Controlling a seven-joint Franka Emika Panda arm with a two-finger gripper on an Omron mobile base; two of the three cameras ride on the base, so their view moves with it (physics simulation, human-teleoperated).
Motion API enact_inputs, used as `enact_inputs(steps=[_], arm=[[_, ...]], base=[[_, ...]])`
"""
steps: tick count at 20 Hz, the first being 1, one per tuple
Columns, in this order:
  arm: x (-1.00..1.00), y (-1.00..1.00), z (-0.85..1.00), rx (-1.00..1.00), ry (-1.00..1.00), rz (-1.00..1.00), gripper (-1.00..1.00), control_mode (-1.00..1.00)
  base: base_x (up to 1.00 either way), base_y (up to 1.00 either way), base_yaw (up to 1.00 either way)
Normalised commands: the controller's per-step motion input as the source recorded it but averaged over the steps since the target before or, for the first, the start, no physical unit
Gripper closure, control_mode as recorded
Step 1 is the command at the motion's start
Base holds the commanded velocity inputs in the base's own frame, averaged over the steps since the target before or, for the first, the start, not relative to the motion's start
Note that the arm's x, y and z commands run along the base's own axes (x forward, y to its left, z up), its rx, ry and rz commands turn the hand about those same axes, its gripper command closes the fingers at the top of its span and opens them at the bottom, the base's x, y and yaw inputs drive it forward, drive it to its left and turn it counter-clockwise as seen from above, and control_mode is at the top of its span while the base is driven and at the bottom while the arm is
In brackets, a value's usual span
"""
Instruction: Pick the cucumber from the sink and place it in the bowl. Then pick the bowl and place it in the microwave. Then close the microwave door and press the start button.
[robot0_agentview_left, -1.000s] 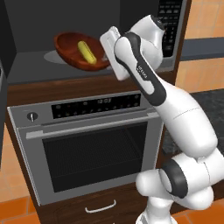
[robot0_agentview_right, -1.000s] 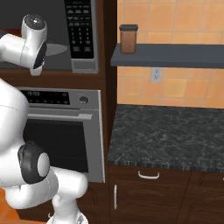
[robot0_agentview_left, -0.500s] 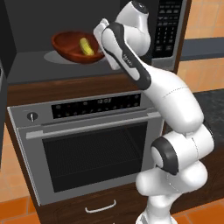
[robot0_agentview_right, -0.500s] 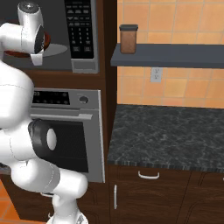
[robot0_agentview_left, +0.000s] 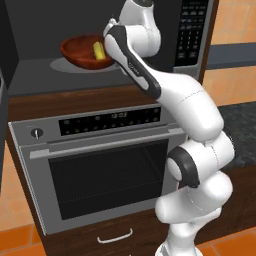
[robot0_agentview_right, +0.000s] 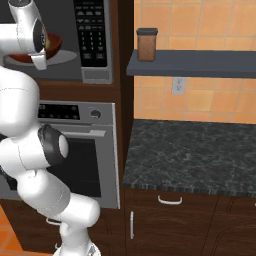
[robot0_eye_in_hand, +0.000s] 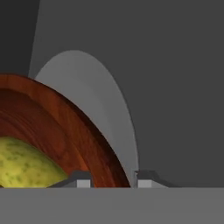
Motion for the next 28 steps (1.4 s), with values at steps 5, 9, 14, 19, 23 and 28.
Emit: enact_inputs(steps=[5,9,14,19,23,28], arm=[[0.02,0.00,-0.02,-0.01,-0.04,-0.03,-1.00,-1.00],[-0.45,0.00,-0.02,-0.01,-0.26,0.00,-1.00,-1.00],[-0.84,0.00,-0.15,0.00,-0.24,0.00,-1.00,-1.00],[-0.83,0.00,-0.41,-0.19,-0.17,0.00,-1.00,-1.00],[-0.57,0.00,-0.30,-0.38,-0.11,-0.01,-1.00,-1.00],[-0.86,0.01,-0.02,-0.47,-0.15,-0.08,-1.00,-1.00]], base=[[0.00,0.00,0.00],[0.00,0.00,0.00],[0.00,0.00,0.00],[0.00,0.00,0.00],[0.00,0.00,0.00],[0.00,0.00,0.00]])
